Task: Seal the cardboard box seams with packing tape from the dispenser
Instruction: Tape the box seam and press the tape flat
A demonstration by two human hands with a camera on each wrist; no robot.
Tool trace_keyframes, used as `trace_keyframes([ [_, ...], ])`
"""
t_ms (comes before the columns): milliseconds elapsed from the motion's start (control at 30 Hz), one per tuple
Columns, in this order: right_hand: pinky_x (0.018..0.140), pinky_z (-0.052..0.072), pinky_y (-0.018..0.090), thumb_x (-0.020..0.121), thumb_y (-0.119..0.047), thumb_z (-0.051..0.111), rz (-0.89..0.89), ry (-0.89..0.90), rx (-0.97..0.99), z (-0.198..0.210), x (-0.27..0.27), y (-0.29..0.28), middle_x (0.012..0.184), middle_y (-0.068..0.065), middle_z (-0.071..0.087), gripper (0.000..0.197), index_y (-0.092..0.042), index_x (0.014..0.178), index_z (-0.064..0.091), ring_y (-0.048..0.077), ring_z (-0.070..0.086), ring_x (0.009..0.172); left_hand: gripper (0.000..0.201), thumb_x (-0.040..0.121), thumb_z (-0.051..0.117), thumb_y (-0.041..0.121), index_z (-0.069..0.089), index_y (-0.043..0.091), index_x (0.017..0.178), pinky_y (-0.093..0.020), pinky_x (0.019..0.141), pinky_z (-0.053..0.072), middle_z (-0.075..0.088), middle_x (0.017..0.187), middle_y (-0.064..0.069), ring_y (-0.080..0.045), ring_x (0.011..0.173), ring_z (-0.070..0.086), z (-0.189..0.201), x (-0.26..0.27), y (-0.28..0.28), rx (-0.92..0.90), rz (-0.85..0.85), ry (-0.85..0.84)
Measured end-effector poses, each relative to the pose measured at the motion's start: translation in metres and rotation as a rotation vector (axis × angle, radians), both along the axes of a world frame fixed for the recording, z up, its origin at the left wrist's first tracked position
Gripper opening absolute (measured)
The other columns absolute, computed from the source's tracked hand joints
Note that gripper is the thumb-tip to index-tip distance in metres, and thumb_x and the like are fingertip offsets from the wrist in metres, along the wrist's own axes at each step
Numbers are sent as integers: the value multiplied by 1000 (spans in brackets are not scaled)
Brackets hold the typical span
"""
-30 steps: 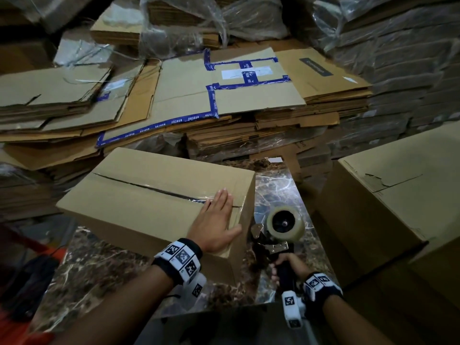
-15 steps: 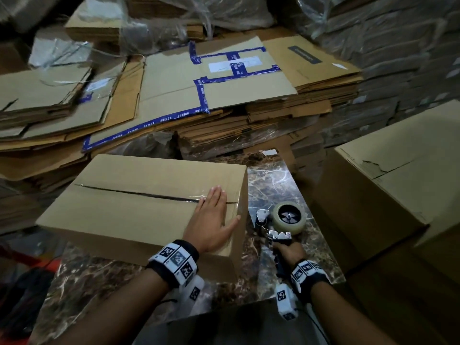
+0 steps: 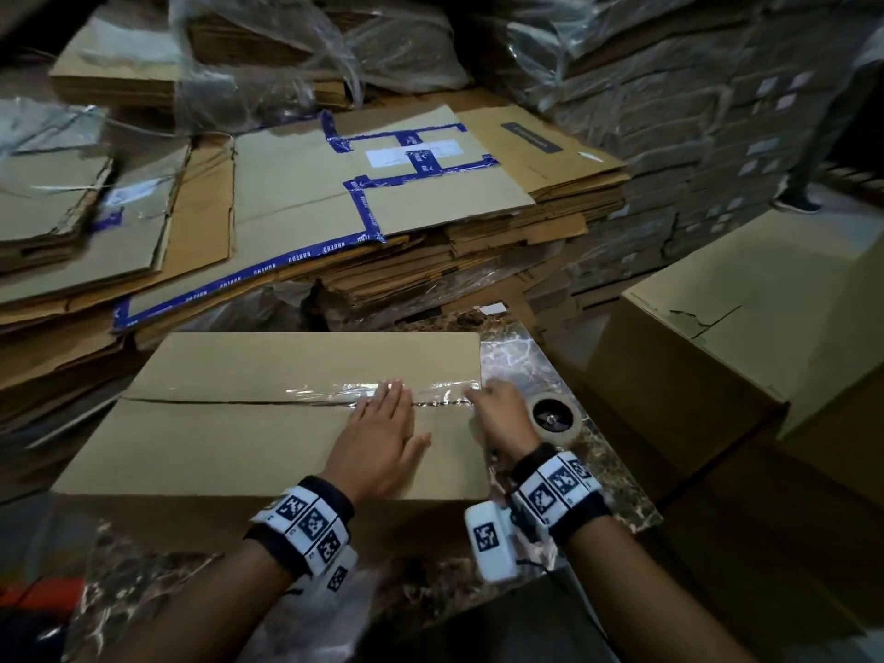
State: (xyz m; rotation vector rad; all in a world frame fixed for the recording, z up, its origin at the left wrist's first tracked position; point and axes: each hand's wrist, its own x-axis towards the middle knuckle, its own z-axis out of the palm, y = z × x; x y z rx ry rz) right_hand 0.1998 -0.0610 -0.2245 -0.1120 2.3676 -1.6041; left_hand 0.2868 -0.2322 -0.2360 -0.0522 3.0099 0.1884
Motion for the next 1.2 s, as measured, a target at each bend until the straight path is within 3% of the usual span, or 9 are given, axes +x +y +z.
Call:
trace_keyframes([
  [100,99,45,41,98,-31,50,14,-96,56,-9,13,-26,127,13,59,43,-6,133,45,31,55,119,90,87,1,68,2,12,157,-36,121,-2,-2,165,-6,-18,152,-6,-7,2,-14,39,-9,-33],
  [167,106,40,45,99,-40,46,-8,-143,87,-15,18,-33,141,18,50,57,-5,142,32,36,48,128,85,92,6,66,1,12,157,-36,121,-2,-4,165,-6,-18,152,-7,-9,2,-15,41,-2,-40],
  [333,102,43,46,94,-62,30,-45,-100,124,-22,20,-38,131,20,56,67,-7,131,43,36,54,118,78,99,15,61,-3,12,157,-38,121,-3,-9,165,-6,-19,151,-11,-12,1,-16,76,-3,-50],
  [533,95,45,40,104,-33,30,27,43,449,-24,8,-34,128,21,60,41,-4,129,42,38,57,114,75,101,19,59,-2,14,157,-38,123,-2,-8,165,-5,-18,151,-10,1,5,-45,62,-167,-91],
  [633,110,36,43,104,-34,30,102,84,576,-20,-3,-32,150,22,41,56,-2,150,22,36,43,135,79,97,13,63,-1,14,156,-37,122,-2,-6,165,-6,-18,151,-8,6,17,-82,17,-161,-64],
  [767,119,4,53,100,-57,21,208,262,888,-12,3,-40,165,10,-10,76,-10,157,1,27,-5,152,86,89,2,69,-4,15,156,-34,118,-8,-10,164,-5,-16,150,-11,-3,37,-111,17,-123,-34],
  [867,119,-6,56,92,-71,7,255,314,1039,-8,16,-53,164,11,-12,90,-9,156,1,28,-12,151,83,92,5,67,-4,15,156,-35,120,-7,-10,164,-5,-16,151,-11,-8,36,-111,46,-105,-28],
  [1067,120,-10,51,64,-80,-18,545,361,1041,-10,34,-66,164,6,-9,116,-11,156,-1,19,-10,152,93,84,-3,74,-3,15,156,-36,121,-6,-11,164,-5,-15,150,-13,-12,34,-113,55,-116,-31],
  [1200,119,-8,57,84,-77,-6,389,275,1106,2,16,-39,165,5,-8,96,-14,157,1,22,-8,152,95,83,-3,74,-2,14,157,-35,118,-9,-10,164,-5,-15,150,-12,-12,35,-114,76,-113,-19],
])
